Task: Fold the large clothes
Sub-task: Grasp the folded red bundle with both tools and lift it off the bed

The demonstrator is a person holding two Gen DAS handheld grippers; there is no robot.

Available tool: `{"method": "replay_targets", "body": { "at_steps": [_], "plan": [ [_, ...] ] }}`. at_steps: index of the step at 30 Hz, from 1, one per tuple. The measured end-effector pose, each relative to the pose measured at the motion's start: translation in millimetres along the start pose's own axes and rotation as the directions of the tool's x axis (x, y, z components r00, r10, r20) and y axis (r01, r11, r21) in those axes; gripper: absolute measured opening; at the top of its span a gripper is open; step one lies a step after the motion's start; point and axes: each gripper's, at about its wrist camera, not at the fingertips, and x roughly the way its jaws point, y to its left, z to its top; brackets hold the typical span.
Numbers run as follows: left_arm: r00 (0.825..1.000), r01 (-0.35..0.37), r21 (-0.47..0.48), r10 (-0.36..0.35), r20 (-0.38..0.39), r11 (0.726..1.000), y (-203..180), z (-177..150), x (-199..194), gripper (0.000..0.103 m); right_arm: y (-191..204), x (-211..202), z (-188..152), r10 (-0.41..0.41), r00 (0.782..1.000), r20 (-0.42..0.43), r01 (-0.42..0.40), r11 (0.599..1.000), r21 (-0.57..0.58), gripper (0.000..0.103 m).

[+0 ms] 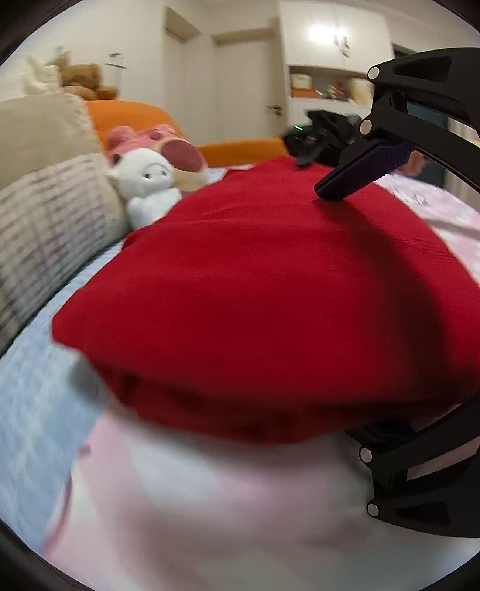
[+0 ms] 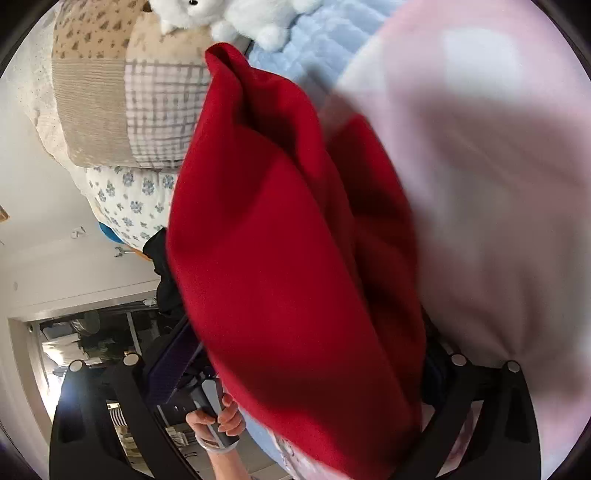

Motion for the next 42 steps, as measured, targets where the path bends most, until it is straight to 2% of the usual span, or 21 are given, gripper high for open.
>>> {"method": "replay_targets", "body": {
  "at_steps": [2,5,7,8,9,10,12,13,16,19,23,26,28,30,32,35,39,42],
  "plan": [
    [1.0,-0.018,0.025,0.018,-0.015,1.0,-5,3,5,0.1,8,7,6,-0.022,1.0,-0.004,0.022,0.999,-0.027,0.099],
    [0.999,-0.035,0.027,0.034,0.017,0.999,-7,0,5,0.1,20,15,1,-0.093,0.996,-0.012,0.091,0.989,-0.116,0.097],
    [0.998,-0.057,0.045,0.056,0.024,0.997,-12,-3,7,0.1,25,16,-5,-0.121,0.993,-0.001,0.12,0.979,-0.165,0.079],
    [0.998,-0.065,0.047,0.064,0.024,0.997,-15,-3,9,0.098,25,14,-8,-0.116,0.993,0.008,0.116,0.98,-0.164,0.074],
    [0.998,-0.066,0.045,0.065,0.02,0.997,-16,-3,10,0.093,23,11,-10,-0.097,0.995,0.018,0.099,0.982,-0.159,0.065],
    [0.998,-0.062,0.047,0.062,0.013,0.997,-19,-2,11,0.09,23,7,-14,-0.087,0.996,0.038,0.092,0.983,-0.157,0.061],
    [0.999,-0.047,0.077,0.046,0.014,0.996,-31,-3,12,0.066,28,3,-22,-0.096,0.993,0.072,0.107,0.979,-0.175,0.052],
    [0.999,-0.048,0.092,0.046,0.023,0.995,-39,-7,11,0.064,33,2,-24,-0.087,0.993,0.078,0.1,0.978,-0.184,0.048],
    [0.996,-0.088,0.167,0.086,0.021,0.982,-73,-22,8,0.056,49,-10,-36,-0.068,0.994,0.08,0.085,0.968,-0.236,0.045],
    [0.998,-0.06,0.195,0.058,0.014,0.979,-108,-39,-3,0.055,63,-39,-52,-0.037,0.995,0.087,0.06,0.96,-0.275,0.045],
    [1.0,-0.007,0.291,0.003,0.016,0.957,-174,-73,-11,0.055,74,-108,-77,0.02,0.992,0.126,0.019,0.952,-0.307,0.045],
    [0.998,0.067,0.365,-0.066,-0.016,0.929,-233,-112,-7,0.055,77,-185,-109,0.048,0.982,0.183,0.019,0.937,-0.349,0.045],
    [0.992,0.126,0.429,-0.11,-0.063,0.895,-281,-145,6,0.055,74,-247,-134,0.065,0.97,0.236,0.028,0.929,-0.368,0.045],
    [0.985,0.169,0.502,-0.129,-0.115,0.848,-329,-178,26,0.055,61,-307,-161,0.077,0.953,0.292,0.04,0.926,-0.374,0.045],
    [0.972,0.224,0.542,-0.145,-0.186,0.81,-372,-218,59,0.056,34,-374,-196,0.082,0.928,0.364,0.058,0.932,-0.357,0.045],
    [0.953,0.276,0.588,-0.138,-0.269,0.76,-410,-274,109,0.056,-15,-448,-243,0.063,0.891,0.449,0.091,0.946,-0.312,0.045],
    [0.917,0.344,0.589,-0.125,-0.38,0.731,-425,-348,188,0.056,-95,-514,-300,0.017,0.842,0.539,0.127,0.965,-0.229,0.045],
    [0.907,0.34,0.609,-0.078,-0.415,0.717,-417,-389,236,0.056,-172,-534,-335,-0.003,0.816,0.577,0.118,0.98,-0.161,0.046]
  ]
}}
